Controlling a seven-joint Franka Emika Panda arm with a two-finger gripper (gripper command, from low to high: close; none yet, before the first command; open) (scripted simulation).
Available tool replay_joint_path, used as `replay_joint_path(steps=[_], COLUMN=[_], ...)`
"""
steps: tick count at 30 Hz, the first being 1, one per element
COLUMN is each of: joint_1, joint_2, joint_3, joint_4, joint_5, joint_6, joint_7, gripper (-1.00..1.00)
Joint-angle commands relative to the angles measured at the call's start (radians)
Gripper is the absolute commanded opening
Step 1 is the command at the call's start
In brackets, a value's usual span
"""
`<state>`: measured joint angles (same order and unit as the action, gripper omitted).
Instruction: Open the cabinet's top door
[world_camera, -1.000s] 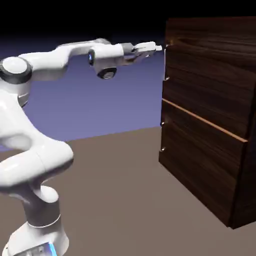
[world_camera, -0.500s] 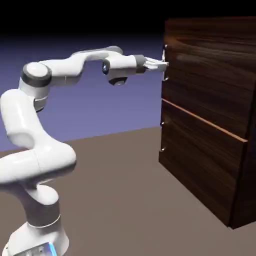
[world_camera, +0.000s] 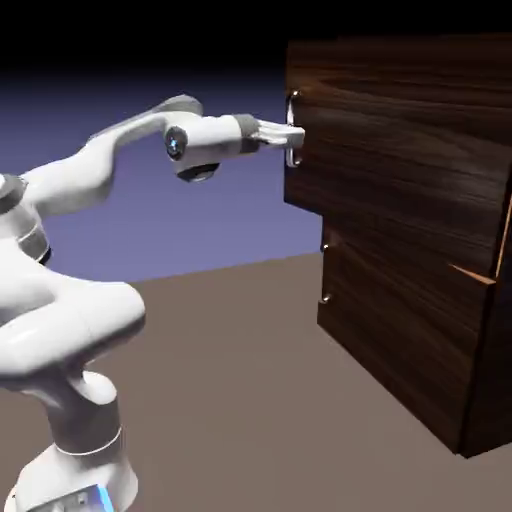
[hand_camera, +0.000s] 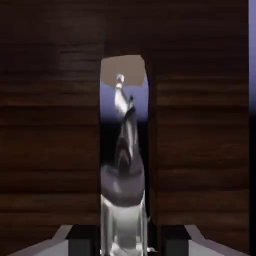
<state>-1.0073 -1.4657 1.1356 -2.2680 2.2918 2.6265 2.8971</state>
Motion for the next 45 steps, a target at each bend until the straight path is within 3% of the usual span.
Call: replay_joint_path(steps=[1, 12, 23, 32, 45], joint_1=[0.017, 0.148, 0.250, 0.116, 0.125], joint_2=[-0.027, -0.293, -0.297, -0.229, 0.193], joint_3=[-0.019, -0.229, -0.618, -0.907, -1.342], joint_4=[-0.036, -0.423, -0.688, -0.734, -0.594], joint_5=[0.004, 0.012, -0.243, -0.453, -0.928], joint_6=[-0.041, -0.507, -0.878, -1.182, -1.475], joint_7=[0.000, -0.010, -0.183, -0.279, -0.566], gripper=[-1.00, -1.00, -1.00, -1.00, -1.00])
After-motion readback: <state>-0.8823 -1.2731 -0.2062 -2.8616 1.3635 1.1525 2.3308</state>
